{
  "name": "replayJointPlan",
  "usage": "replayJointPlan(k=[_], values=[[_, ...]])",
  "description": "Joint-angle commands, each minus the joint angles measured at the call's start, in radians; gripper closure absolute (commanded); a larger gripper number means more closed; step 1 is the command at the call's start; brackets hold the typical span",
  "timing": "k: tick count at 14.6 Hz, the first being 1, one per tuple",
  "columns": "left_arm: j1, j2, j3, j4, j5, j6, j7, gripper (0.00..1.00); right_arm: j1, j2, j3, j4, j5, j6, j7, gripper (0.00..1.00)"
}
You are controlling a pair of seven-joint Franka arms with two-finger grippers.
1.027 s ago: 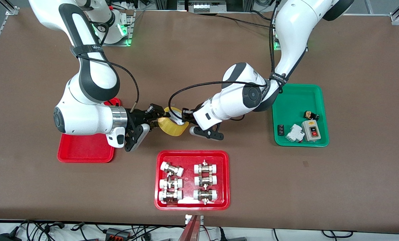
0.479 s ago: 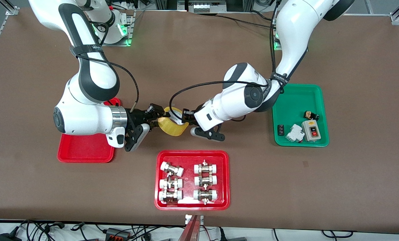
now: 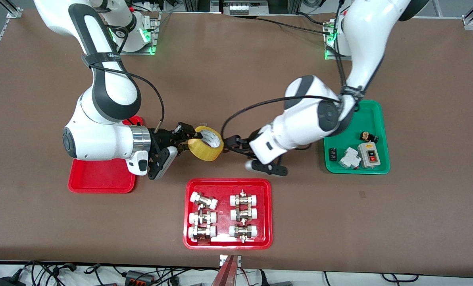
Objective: Left arm passes tape to right arm into tray
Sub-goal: 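Open the left gripper and withdraw while the right gripper carries the tape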
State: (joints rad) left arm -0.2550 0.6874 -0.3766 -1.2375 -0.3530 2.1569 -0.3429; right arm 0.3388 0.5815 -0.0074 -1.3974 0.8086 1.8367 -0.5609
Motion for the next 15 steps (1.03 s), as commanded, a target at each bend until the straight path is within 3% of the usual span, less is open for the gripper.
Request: replayJointPlan(k=[1,6,12,15], values=[[0.065,-0.074,0.002,-0.008,0.028,-0.19,-0.002,0.0,-0.011,-0.011,0.006,-0.002,0.004,-0.027,-0.017,0.74],[0.134,-0.158,0.002,-0.008,0.126,-0.423,-0.004,0.0,-0.073,-0.018,-0.003,-0.008,-0.009,-0.047,0.03,0.75],[0.195,-0.238,0.005,0.0,0.215,-0.681,-0.004,0.0,-0.36,-0.005,-0.003,-0.038,-0.011,-0.111,0.31,0.75],[0.252,-0.255,0.004,0.004,0.25,-0.804,-0.004,0.0,-0.478,0.035,-0.003,-0.048,-0.012,-0.181,0.331,0.75]])
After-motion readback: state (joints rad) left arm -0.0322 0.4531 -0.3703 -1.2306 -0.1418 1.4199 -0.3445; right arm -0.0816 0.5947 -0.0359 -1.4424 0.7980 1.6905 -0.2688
